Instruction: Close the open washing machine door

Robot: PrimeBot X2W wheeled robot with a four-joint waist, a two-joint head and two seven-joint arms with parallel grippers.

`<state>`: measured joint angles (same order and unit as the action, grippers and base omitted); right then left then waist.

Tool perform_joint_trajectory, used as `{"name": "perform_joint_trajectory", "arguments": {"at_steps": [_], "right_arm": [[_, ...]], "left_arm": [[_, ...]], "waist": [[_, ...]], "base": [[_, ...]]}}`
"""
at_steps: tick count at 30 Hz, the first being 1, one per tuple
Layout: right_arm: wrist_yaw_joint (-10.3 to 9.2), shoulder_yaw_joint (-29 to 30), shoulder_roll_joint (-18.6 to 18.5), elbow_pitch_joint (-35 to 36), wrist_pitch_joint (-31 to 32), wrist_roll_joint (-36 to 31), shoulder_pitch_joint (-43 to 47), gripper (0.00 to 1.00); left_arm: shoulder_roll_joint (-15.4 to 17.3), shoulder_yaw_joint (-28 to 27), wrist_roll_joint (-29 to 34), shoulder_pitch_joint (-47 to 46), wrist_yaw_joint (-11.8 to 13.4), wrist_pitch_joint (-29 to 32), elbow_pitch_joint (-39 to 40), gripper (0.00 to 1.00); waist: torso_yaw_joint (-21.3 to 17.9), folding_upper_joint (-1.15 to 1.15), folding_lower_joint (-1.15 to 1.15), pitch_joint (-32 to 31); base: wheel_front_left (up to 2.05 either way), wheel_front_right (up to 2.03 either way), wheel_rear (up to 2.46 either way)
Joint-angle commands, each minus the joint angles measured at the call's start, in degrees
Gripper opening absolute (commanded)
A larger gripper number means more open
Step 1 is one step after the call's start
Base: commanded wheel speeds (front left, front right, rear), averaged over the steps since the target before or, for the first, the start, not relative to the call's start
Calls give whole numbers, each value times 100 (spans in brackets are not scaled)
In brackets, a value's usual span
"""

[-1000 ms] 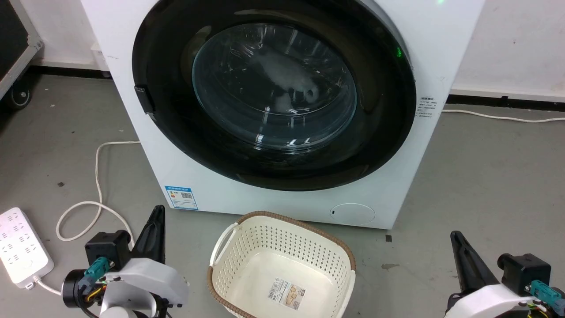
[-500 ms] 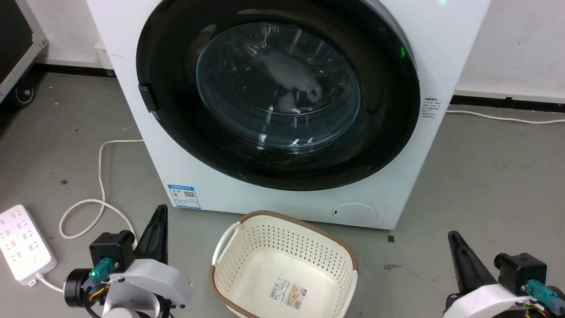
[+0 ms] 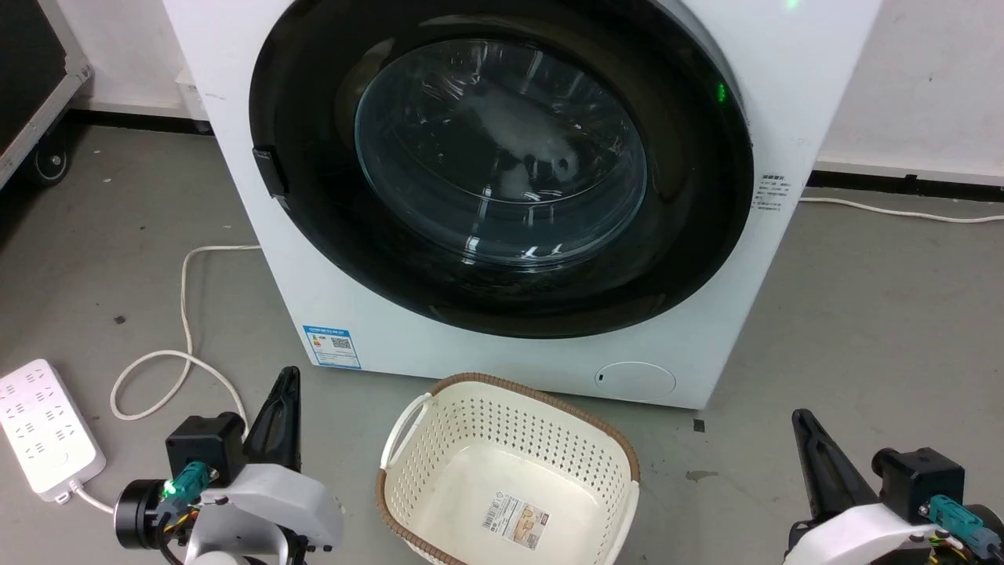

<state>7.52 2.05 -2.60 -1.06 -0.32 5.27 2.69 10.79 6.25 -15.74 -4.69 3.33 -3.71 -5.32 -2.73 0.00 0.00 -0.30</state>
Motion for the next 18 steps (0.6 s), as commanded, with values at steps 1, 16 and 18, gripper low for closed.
{"name": "perform_joint_trajectory", "arguments": {"at_steps": [1,16,18], "right_arm": [[-1,-12,-12,39,1,-65,-97,0],[-2,-58,-16,55,9,-175,-138,0],[-2,-63,-16,57,10,-188,-143,0]], "left_arm": [[-53,-43,90,95,-41,23,39,0],[-228,-181,443,184,-110,106,156,0],[-249,-197,484,195,-118,115,170,0]], "waist": [[6,0,0,1],[70,0,0,8],[77,0,0,9]], "base": [[0,0,0],[0,0,0],[0,0,0]]}}
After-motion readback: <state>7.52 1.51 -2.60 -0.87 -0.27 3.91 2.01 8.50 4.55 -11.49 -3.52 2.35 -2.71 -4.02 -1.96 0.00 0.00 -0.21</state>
